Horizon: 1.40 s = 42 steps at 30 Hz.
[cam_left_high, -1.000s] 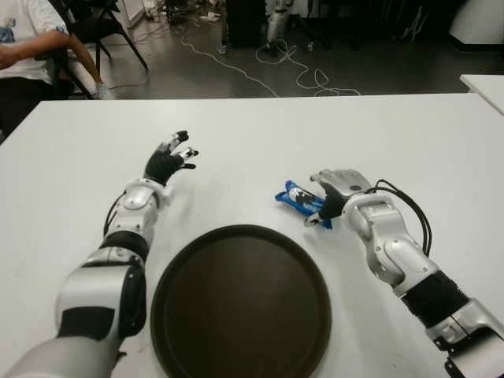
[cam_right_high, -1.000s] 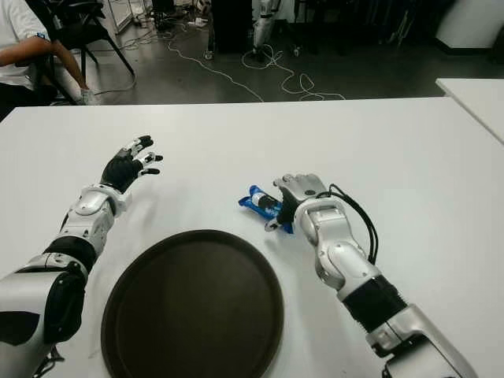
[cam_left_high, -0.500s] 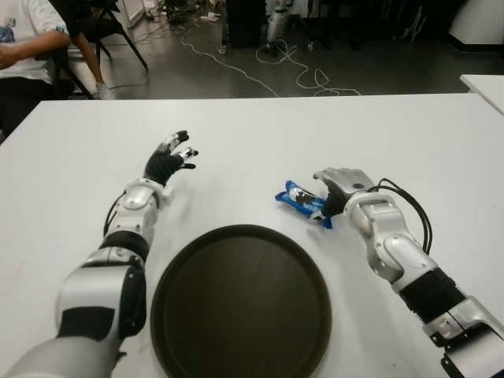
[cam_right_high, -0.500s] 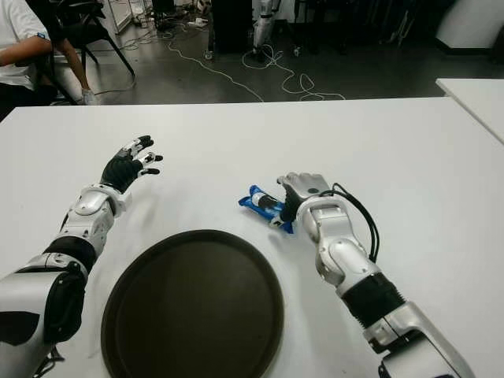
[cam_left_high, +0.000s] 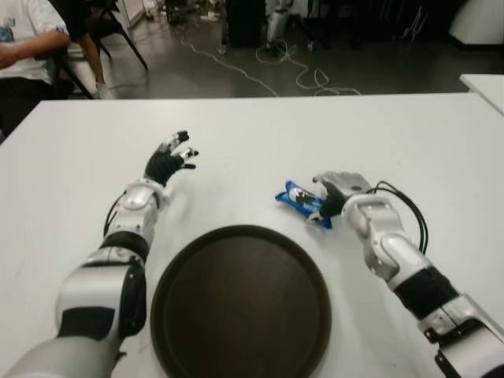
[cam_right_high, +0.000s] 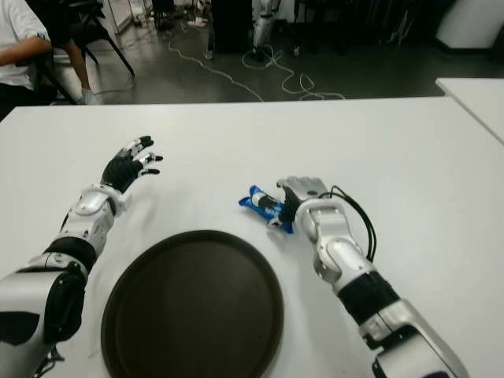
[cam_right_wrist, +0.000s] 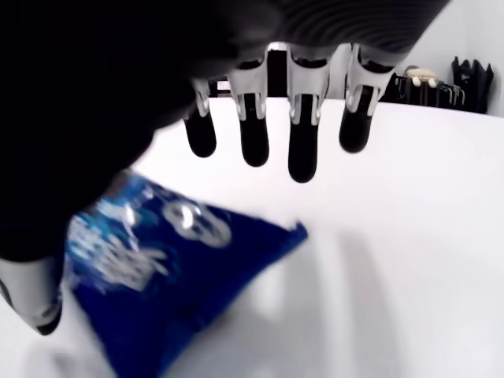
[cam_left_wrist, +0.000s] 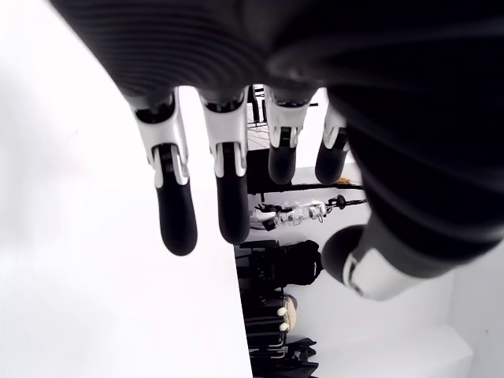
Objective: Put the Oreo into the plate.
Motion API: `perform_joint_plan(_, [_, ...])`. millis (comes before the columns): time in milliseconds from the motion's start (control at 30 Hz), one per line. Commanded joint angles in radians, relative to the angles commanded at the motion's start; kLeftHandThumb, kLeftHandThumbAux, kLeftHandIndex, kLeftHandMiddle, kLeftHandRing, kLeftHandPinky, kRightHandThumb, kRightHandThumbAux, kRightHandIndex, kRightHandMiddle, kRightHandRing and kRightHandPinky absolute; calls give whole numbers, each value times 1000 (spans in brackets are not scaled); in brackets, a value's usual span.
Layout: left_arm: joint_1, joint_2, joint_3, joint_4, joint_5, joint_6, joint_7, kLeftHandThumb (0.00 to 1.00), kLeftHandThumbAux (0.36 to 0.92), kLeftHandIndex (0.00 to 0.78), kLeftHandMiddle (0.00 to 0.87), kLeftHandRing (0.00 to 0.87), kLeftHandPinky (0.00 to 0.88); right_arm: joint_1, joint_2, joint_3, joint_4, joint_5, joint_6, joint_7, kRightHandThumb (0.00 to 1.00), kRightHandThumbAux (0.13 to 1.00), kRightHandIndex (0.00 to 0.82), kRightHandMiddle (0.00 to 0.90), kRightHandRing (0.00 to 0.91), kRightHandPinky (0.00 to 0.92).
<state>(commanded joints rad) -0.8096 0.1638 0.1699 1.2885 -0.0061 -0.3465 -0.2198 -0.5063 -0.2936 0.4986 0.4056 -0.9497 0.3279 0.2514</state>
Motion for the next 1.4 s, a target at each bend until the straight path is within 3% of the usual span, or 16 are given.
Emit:
perform_joint_plan(267, [0,-5,-2,-1,2,-1,8,281,661,40,95,238,358,-35,25,6,157,32,-37,-94,0,553,171,184,202,217])
perform_joint_plan(533, [-2,-12,-2,-1,1,1,12,288,661,41,97,239,371,-60,26,12,215,53,-47,-129,0,551,171,182,194,202])
perform_joint_plan(867, [-8,-16,0,-1,-1,10,14,283,664,32,100,241,379,-72,29,19,234,65,-37,-165,0,559,172,166,166,158])
perform_joint_plan(1400, [-12,-18,-2,-2,0,13,8,244,656,18,90,249,391,-71,33,26,196,63,-33,-181,0,557,168,170,178,184])
